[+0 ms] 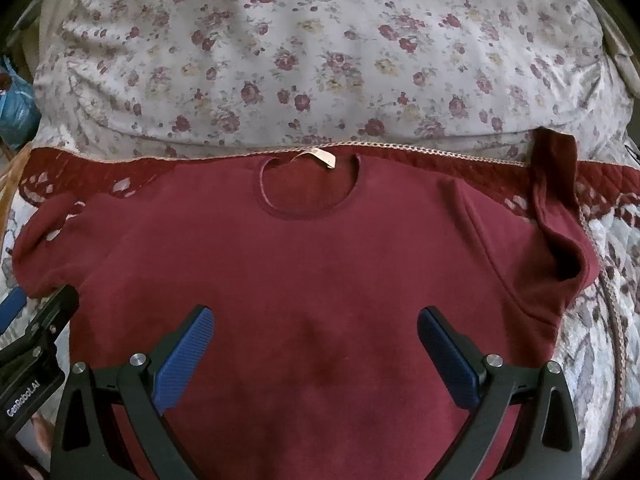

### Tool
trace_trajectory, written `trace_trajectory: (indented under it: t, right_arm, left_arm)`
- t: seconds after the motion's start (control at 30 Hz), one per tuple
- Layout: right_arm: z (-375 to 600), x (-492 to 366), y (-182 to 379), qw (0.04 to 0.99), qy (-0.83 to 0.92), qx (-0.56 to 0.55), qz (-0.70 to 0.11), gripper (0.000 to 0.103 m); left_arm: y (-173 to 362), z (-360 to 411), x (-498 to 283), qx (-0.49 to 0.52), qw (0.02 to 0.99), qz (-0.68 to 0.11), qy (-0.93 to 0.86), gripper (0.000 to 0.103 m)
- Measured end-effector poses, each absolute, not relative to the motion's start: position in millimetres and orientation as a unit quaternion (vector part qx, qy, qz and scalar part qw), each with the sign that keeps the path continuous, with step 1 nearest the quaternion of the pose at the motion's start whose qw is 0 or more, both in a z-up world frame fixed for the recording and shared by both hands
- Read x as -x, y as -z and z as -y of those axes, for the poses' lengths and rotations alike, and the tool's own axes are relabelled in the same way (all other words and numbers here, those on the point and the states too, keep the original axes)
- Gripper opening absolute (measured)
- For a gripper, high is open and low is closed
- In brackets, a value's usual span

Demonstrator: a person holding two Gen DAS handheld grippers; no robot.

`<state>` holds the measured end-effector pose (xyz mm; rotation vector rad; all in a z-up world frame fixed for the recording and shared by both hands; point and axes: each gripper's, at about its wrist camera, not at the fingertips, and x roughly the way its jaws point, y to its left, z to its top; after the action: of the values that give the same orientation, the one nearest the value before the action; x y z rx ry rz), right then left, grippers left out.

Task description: Fold small clothes

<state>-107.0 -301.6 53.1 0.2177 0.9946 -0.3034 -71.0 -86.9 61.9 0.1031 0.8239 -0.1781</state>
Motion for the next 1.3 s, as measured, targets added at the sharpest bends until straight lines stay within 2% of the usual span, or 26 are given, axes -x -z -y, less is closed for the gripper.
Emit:
trace_trajectory:
  t: [1.1, 1.3]
  right_arm:
    - [295.3, 103.2, -50.7, 0.86, 0.137, -0.103, -0.481, 0.103]
    - [288.1, 100.4, -51.2, 0.861, 0.12, -0.095, -0.485, 0.103]
  left_arm:
    - [-62.6, 76.3, 65.3, -0.048, 0.911, -0.405, 0.065, 0.103]
    - [-75.7, 52.0, 53.1, -0.047, 0.914, -0.403, 0.022, 0.103]
